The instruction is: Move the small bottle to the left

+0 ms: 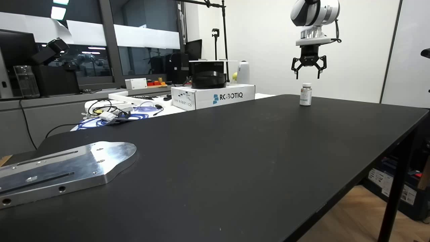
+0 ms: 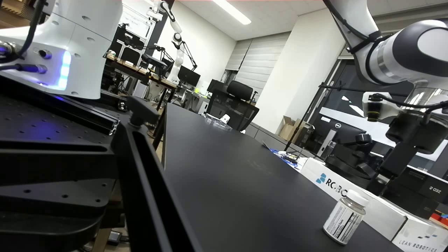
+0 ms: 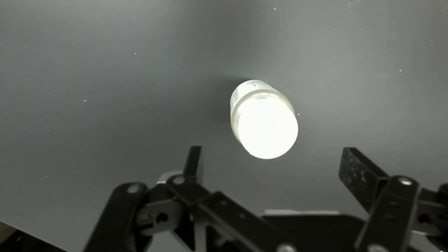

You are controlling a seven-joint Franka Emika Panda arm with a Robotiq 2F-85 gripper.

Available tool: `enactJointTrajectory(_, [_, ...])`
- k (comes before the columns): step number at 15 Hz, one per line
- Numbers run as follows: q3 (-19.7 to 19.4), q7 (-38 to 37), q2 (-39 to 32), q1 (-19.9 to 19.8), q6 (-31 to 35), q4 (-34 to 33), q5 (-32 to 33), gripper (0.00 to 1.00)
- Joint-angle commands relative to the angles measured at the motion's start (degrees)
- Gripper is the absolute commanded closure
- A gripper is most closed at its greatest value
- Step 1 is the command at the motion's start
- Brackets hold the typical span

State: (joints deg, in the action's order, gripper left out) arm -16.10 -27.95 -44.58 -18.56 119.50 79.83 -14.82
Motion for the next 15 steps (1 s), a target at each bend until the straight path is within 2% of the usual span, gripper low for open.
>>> enactJointTrajectory(1, [0.39,-1.11,-0.01,-0.36,1.5,1.66,-0.25,0.0])
enactJointTrajectory(5, [0.4,-0.94,0.19,0.01,2.82,3.73,-0.17,0.0])
enactJointTrajectory(7, [0.38,-0.86,0.37,0.23,4.36,4.77,-0.2,0.28])
enactJointTrajectory(12, [0.58,-0.91,1.39,0.72,6.32,6.38,-0.12,0.63])
enactJointTrajectory(15, [0.23,-1.29,4.18,1.53,3.75,7.16,0.66,0.81])
